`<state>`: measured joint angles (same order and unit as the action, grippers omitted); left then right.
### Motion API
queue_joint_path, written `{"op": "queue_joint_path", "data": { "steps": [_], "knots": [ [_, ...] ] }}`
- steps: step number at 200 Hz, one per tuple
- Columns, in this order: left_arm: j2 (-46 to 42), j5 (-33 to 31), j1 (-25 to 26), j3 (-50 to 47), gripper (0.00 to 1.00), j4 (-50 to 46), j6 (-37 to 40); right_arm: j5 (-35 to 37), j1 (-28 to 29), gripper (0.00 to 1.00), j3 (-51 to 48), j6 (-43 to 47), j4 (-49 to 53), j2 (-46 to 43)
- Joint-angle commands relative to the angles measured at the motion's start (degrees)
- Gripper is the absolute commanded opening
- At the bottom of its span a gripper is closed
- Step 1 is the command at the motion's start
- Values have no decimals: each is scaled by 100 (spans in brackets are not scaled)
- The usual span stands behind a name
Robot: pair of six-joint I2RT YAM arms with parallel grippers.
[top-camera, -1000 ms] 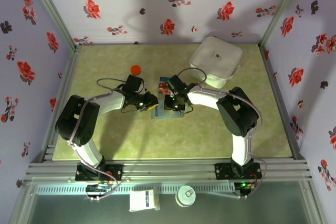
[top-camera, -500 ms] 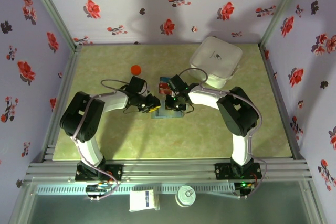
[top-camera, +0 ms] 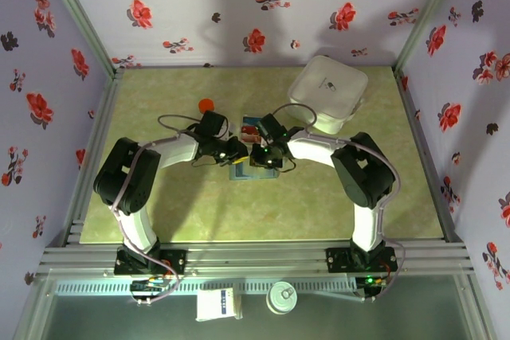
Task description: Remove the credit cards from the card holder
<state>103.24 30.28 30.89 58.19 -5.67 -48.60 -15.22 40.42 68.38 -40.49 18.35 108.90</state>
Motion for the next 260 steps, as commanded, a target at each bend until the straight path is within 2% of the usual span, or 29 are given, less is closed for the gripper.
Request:
{"op": "queue_joint_path", "data": {
  "steps": [1,77,117,159,260],
  "knots": [
    [-54,107,81,159,16,-274,-51,129,-104,20,-98,154,252,-532],
    [280,64,429,880,14,-797,-47,162,-610,20,-465,366,398,-1329],
    [653,0,634,1352,21,-1000,-112,68,-853,20,-695,527,470,-1546],
    [869,-35,771,1684,24,-1144,-135,19,-975,22,-795,638,560,-1745],
    [595,-180,680,1431,24,-1093,68,-186,-906,23,-881,400,234,-1617]
  ]
}}
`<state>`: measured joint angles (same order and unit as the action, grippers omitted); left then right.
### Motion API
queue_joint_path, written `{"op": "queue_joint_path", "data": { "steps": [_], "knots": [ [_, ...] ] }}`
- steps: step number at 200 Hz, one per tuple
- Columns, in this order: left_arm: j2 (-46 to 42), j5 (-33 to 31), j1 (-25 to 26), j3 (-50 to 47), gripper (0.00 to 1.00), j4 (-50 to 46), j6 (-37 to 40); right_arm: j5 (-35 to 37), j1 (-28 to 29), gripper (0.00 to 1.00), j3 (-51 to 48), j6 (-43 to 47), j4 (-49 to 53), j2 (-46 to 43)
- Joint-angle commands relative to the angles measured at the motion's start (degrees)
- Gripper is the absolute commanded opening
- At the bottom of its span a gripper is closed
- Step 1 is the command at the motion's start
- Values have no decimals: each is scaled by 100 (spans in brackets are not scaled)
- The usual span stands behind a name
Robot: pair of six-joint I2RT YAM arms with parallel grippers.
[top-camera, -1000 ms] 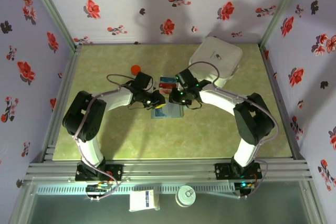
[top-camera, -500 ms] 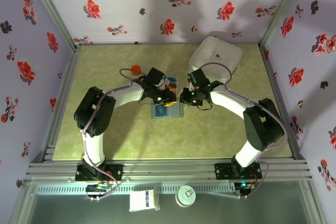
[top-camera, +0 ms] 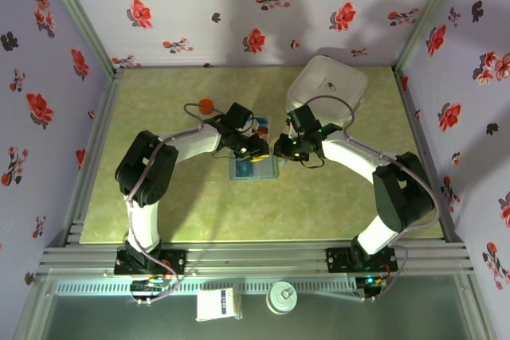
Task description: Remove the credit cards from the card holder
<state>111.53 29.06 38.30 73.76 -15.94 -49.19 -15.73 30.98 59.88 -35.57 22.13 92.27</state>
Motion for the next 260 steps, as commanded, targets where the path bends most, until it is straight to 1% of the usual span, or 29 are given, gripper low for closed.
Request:
{"op": "queue_joint_path", "data": {
  "steps": [1,52,99,131,151,170,191,237,260],
  "knots": [
    [-243,-58,-65,-129,24,-62,132,-139,43,23,-30,-91,-146,50],
    [-678,-24,-355,-848,22,305,141,-115,373,23,377,-195,-53,518],
    [-1251,126,-854,-1697,22,546,264,13,795,23,1030,-322,83,1145],
    [-1546,224,-1159,-2140,20,644,338,-38,959,22,1404,-389,93,1522],
    [-1533,264,-1194,-2181,19,669,338,-103,997,22,1514,-408,79,1667],
    [-1446,299,-1189,-2162,14,788,281,-136,997,22,1545,-397,91,1723],
    [-1296,357,-1194,-2105,12,861,254,-150,997,22,1505,-372,111,1709],
    [-1063,399,-1202,-2041,5,782,402,-205,1002,22,1457,-428,68,1786],
    [-973,357,-1200,-2076,4,781,433,-233,998,22,1487,-433,56,1845]
  ]
}}
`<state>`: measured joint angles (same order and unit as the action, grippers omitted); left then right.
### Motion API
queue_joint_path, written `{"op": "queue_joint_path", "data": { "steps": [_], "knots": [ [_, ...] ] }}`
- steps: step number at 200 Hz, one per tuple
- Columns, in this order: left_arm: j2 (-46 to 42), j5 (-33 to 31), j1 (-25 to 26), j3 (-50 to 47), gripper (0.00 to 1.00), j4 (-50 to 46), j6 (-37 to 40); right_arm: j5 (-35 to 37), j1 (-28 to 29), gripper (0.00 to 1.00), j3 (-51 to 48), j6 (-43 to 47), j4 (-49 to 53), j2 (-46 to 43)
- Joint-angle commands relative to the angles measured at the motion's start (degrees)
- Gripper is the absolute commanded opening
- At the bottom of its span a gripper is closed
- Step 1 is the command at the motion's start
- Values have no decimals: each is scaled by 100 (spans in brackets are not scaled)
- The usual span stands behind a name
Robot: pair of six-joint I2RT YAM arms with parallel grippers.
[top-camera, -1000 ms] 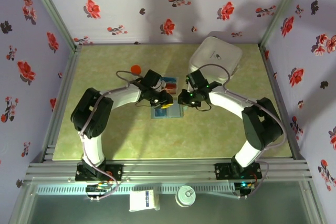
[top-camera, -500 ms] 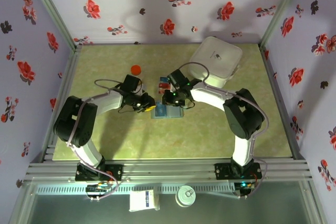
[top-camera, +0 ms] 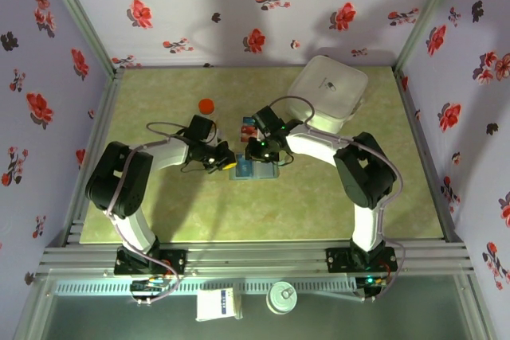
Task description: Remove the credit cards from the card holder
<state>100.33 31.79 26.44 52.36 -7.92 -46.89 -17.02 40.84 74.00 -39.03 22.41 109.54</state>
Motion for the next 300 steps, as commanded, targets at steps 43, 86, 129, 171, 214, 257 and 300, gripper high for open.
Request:
{"op": "queue_joint_path", "data": {
  "steps": [43,86,129,171,214,257,300],
  "knots": [
    [227,-75,-20,72,3,-170,273,-192,18,23,93,-83,-4,232],
    [282,-169,-32,64,1,-324,349,-276,17,23,97,-124,-103,329],
    [274,-192,-42,30,1,-324,344,-372,20,23,111,-151,-183,436],
    [267,-195,-51,21,1,-333,340,-453,17,22,24,-234,-344,470],
    [258,-193,-51,11,1,-333,340,-616,12,18,-100,-367,-625,462],
    [250,-207,-52,-3,1,-324,334,-499,12,22,-122,-326,-518,524],
    [268,-234,-59,5,1,-348,372,-35,12,23,-113,-148,-97,456]
  ]
}}
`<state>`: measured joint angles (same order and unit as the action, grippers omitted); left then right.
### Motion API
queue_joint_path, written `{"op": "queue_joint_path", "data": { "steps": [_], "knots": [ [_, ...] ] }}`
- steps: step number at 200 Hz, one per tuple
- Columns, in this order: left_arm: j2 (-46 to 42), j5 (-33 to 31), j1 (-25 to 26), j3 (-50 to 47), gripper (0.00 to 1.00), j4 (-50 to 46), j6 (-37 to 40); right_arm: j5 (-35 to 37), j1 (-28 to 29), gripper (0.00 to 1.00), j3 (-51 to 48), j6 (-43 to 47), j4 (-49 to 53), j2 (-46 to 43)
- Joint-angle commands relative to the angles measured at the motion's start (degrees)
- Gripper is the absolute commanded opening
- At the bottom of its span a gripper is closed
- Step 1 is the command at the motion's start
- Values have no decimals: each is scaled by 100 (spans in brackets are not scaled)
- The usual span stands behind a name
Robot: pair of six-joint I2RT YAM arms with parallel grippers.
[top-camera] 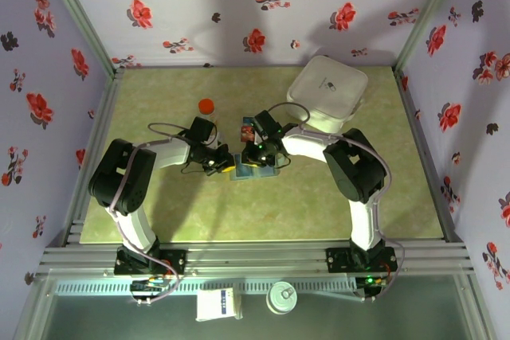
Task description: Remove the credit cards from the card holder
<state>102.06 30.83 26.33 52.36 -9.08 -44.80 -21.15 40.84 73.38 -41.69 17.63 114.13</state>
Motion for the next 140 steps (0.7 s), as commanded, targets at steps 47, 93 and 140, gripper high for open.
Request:
{"op": "queue_joint_path", "data": {
  "steps": [47,93,140],
  "knots": [
    [88,-249,-49,20,1,-365,248,582,10,23,-43,230,528,-176],
    [69,-481,-57,159,0,-682,461,454,12,23,-69,211,388,-350],
    [65,-587,-92,278,0,-844,638,530,12,23,-105,220,478,-502]
  ]
}}
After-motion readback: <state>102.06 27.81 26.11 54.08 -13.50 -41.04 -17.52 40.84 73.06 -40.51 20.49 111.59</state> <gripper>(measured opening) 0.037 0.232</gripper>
